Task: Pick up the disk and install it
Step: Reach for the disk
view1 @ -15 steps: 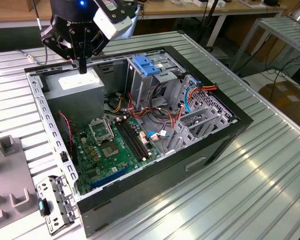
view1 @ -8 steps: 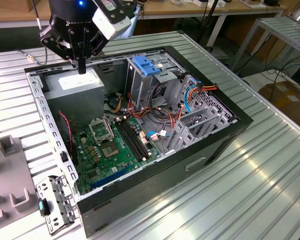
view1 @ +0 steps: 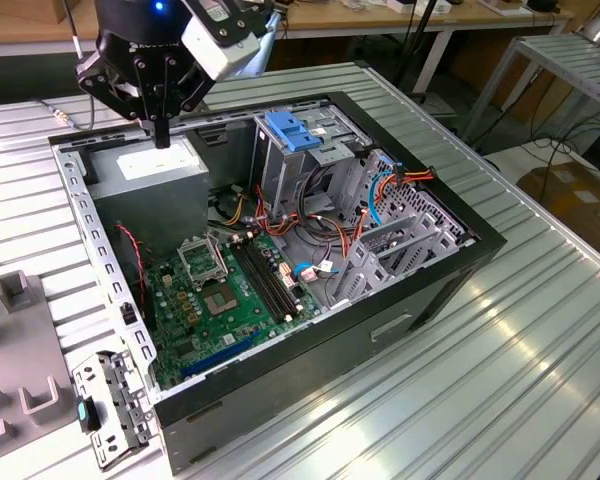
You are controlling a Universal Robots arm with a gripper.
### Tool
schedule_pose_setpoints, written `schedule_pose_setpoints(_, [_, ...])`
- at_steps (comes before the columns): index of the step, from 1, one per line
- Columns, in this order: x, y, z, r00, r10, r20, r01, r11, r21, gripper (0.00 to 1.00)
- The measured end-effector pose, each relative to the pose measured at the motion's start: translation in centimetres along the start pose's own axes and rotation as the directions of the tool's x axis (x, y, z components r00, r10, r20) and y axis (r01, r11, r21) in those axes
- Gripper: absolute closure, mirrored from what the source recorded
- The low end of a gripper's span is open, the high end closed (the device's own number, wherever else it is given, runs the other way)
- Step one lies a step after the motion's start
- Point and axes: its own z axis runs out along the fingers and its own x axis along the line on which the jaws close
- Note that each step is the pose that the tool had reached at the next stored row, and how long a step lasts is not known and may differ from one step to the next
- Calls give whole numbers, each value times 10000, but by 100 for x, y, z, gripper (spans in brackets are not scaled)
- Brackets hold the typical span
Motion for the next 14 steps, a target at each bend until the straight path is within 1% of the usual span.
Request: schedule_pose_setpoints(14, [37, -3, 0, 10000, 0, -1, 0, 10000, 0, 89])
